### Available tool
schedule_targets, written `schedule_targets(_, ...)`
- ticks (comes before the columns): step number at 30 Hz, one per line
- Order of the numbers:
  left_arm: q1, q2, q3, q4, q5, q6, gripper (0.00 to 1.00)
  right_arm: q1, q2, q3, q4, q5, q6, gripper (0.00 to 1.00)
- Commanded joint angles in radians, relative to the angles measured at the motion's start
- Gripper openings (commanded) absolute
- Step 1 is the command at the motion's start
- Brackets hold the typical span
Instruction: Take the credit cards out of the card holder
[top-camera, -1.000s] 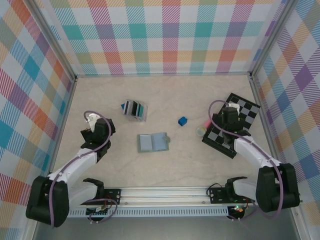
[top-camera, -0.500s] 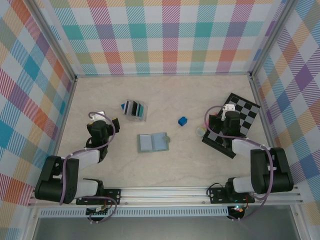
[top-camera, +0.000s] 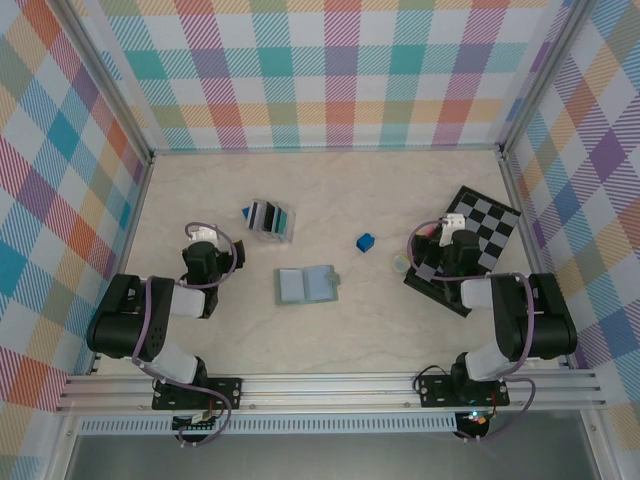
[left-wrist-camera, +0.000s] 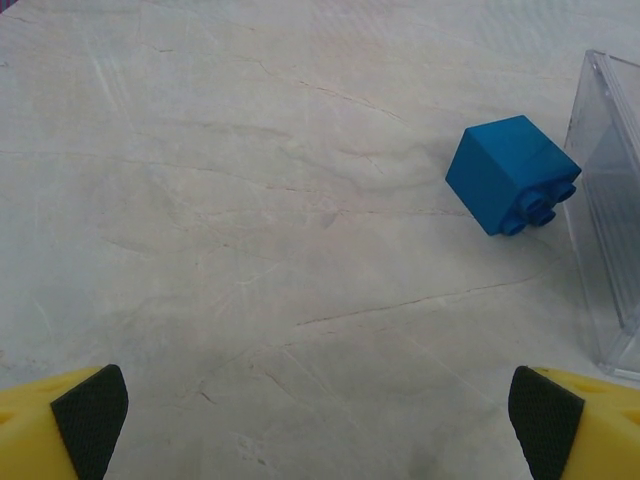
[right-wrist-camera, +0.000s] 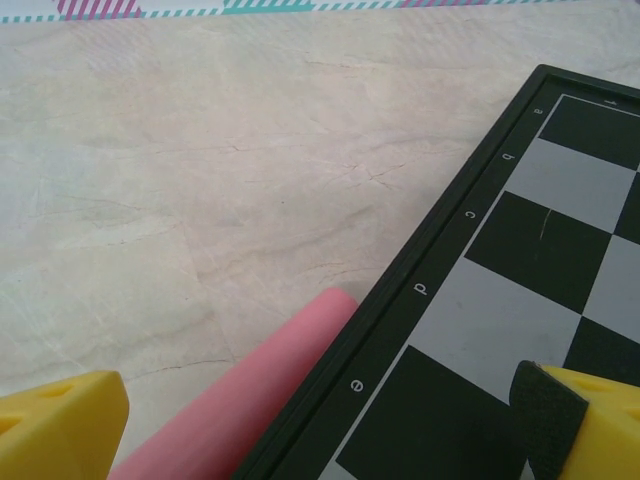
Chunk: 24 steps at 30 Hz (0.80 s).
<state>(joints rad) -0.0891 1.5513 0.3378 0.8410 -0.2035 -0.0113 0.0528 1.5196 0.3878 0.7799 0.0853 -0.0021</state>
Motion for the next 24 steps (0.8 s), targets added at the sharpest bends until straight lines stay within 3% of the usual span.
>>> schedule_targets(1, 0.005, 0.008, 0.047, 0.024, -0.073, -0.015, 1.00, -0.009, 0.004, 0.008, 0.055, -0.031, -0.004, 1.00)
schedule_targets(24, -0.008, 0.012, 0.060, 0.008, -0.073, -0.003, 1.00, -0.038, 0.005, 0.021, 0.033, -0.095, 0.006, 1.00)
